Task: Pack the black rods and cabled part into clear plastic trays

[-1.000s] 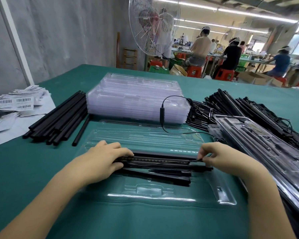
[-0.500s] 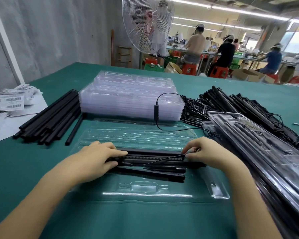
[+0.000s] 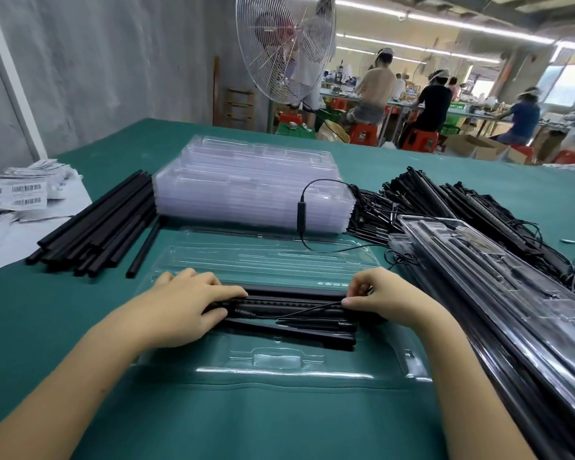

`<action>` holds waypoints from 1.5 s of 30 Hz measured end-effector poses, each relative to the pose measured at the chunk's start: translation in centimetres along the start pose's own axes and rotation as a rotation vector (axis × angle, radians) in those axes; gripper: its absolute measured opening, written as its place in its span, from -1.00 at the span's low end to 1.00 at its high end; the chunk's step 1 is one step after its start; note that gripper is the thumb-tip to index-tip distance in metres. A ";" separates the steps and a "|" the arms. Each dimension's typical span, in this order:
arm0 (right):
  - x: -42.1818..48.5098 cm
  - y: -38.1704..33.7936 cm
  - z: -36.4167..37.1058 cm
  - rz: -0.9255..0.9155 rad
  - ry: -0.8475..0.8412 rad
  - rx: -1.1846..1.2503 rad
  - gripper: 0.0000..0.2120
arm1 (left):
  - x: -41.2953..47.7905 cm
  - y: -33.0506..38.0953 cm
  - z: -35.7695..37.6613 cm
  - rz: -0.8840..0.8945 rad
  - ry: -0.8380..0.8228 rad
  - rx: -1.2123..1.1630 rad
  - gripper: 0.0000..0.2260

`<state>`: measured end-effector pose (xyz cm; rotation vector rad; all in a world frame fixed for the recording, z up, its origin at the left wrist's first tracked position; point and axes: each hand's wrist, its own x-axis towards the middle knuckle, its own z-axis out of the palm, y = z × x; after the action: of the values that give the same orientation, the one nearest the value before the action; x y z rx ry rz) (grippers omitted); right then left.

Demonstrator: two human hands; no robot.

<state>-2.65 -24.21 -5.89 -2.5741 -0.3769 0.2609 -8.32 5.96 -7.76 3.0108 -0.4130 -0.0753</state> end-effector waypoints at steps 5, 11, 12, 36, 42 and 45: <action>0.8 -0.1 0.3 0.088 -0.003 -0.090 -0.80 | 0.0 0.0 0.0 0.023 -0.004 -0.091 -0.68; 0.7 0.2 0.6 0.082 0.049 -0.052 -0.78 | -0.1 -0.5 -0.3 0.047 -0.046 -0.216 -0.87; 0.5 0.3 0.5 0.071 0.054 -0.036 -0.79 | 0.0 -0.5 -0.4 0.043 -0.049 -0.211 -0.88; -1.1 -0.8 -1.9 -0.024 0.191 0.058 -0.78 | -2.4 -0.3 1.4 -0.145 0.361 -0.131 -0.63; -1.2 -1.1 -1.9 -0.022 0.220 0.033 -0.78 | -2.7 0.0 1.8 -0.164 0.395 -0.172 -0.70; -1.3 -1.4 -1.7 -0.033 0.228 0.040 -0.80 | -2.9 -0.2 1.7 -0.208 0.385 -0.196 -0.71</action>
<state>-3.71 -24.30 -3.57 -2.5213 -0.3261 -0.0373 -11.13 6.73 -9.37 2.7710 -0.0507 0.4156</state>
